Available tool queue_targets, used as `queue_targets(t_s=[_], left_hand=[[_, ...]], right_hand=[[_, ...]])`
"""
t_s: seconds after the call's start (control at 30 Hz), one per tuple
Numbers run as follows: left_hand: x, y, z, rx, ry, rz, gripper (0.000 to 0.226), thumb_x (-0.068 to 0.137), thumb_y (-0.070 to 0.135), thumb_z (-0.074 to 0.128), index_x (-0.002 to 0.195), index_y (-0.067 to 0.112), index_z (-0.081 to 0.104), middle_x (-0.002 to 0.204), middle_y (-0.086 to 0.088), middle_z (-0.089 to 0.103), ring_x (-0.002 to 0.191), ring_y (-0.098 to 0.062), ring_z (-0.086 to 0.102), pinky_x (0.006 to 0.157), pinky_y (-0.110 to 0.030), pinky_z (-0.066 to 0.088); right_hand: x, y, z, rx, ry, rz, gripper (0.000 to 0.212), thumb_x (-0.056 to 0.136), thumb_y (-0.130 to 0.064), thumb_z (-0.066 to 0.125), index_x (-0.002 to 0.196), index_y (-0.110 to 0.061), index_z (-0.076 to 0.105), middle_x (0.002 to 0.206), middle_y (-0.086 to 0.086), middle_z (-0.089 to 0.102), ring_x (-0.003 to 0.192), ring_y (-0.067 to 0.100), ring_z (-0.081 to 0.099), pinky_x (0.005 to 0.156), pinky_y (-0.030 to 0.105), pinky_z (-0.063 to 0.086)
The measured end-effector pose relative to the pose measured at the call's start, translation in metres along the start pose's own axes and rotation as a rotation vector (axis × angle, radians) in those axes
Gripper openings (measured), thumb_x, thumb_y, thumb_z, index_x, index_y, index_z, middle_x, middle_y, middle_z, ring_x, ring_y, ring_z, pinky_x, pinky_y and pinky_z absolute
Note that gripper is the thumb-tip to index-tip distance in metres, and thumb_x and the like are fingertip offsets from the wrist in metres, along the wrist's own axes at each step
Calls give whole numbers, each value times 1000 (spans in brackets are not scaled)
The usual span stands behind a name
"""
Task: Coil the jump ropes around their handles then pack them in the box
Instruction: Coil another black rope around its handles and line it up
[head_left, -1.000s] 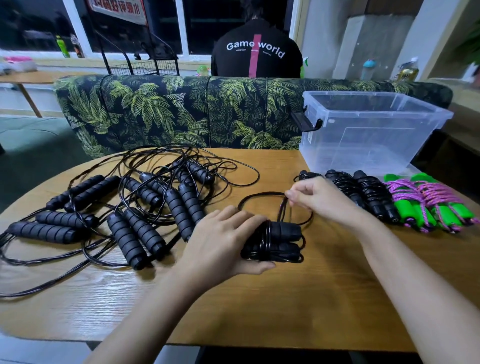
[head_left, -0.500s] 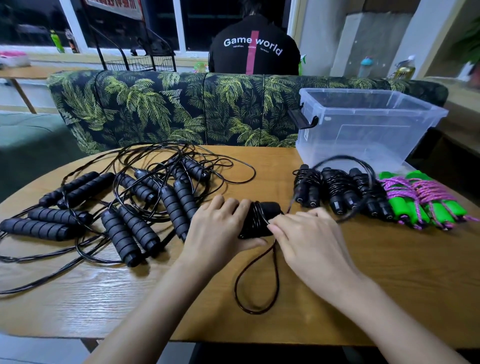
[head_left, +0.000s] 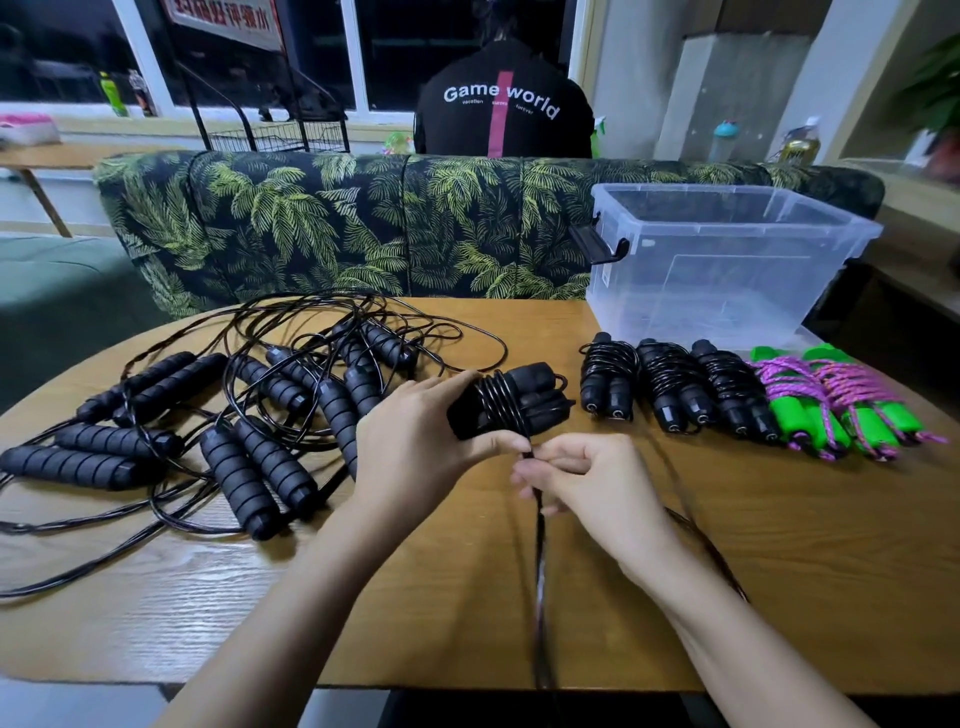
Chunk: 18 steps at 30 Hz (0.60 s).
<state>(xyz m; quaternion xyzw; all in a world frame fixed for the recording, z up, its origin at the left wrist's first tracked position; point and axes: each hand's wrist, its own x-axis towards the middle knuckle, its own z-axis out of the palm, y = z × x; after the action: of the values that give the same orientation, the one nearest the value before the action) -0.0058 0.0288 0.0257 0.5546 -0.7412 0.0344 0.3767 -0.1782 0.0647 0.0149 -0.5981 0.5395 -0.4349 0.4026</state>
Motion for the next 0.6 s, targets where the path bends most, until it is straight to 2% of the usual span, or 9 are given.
queue_targets(t_s=[0.1, 0.17, 0.23, 0.3, 0.33, 0.4, 0.5, 0.57, 0.6], left_hand=[[-3, 3, -6, -93, -23, -69, 91, 50, 96, 39, 107, 33, 72, 75, 13, 69, 79, -13, 66, 59, -29, 44], [-5, 3, -10, -173, -17, -111, 85, 52, 91, 47, 109, 34, 73, 54, 26, 59, 70, -6, 64, 57, -24, 43], [-6, 4, -13, -197, -35, -113, 86, 53, 93, 53, 112, 33, 73, 42, 28, 46, 65, -4, 62, 55, -20, 42], [-4, 4, -16, -188, -93, -104, 86, 51, 89, 52, 112, 33, 73, 45, 26, 47, 64, -3, 60, 56, -19, 41], [-3, 4, -17, -181, -123, -103, 84, 50, 88, 50, 111, 34, 73, 48, 23, 50, 63, -2, 59, 58, -20, 42], [-1, 2, -18, -164, -188, -93, 79, 52, 91, 51, 104, 35, 73, 54, 15, 60, 62, -2, 60, 58, -23, 46], [3, -2, -14, -102, -263, -54, 83, 52, 97, 49, 99, 33, 71, 61, 12, 63, 68, -1, 61, 56, -27, 46], [3, -1, -12, -90, -303, -38, 84, 54, 98, 48, 98, 31, 70, 66, 22, 61, 64, -4, 61, 58, -32, 49], [2, -1, -11, -103, -321, -40, 81, 55, 97, 49, 97, 31, 70, 67, 25, 61, 64, -5, 61, 59, -31, 49]], right_hand=[[7, 2, 2, 25, 30, 25, 11, 77, -14, 82, 87, -12, 79, 78, -2, 76, 77, 12, 72, 67, 25, 57], [11, 4, 3, -59, 105, 24, 11, 68, -24, 88, 73, -20, 79, 71, -7, 74, 72, 7, 69, 71, 26, 54], [15, 8, 3, -152, 220, 2, 26, 58, -32, 92, 64, -19, 70, 65, -4, 70, 68, 11, 64, 67, 27, 48], [20, 12, 2, -277, 302, -94, 53, 48, -39, 93, 77, -14, 56, 76, -4, 63, 72, 16, 54, 61, 17, 40], [21, 12, 1, -326, 324, -156, 66, 44, -42, 93, 86, -15, 50, 87, -4, 57, 78, 16, 49, 65, 14, 37], [24, 10, -4, -451, 329, -319, 85, 42, -50, 90, 110, -20, 47, 113, -4, 48, 100, 11, 43, 84, 13, 35], [30, 7, -19, -811, 214, -670, 98, 57, -62, 74, 142, -29, 37, 151, -3, 36, 139, 18, 30, 113, 39, 27], [36, 8, -26, -971, 28, -834, 95, 68, -60, 66, 151, -34, 28, 159, -6, 29, 147, 22, 25, 118, 56, 18], [39, 9, -29, -999, -59, -882, 92, 71, -57, 65, 152, -33, 27, 159, -6, 30, 146, 21, 29, 118, 60, 16]])
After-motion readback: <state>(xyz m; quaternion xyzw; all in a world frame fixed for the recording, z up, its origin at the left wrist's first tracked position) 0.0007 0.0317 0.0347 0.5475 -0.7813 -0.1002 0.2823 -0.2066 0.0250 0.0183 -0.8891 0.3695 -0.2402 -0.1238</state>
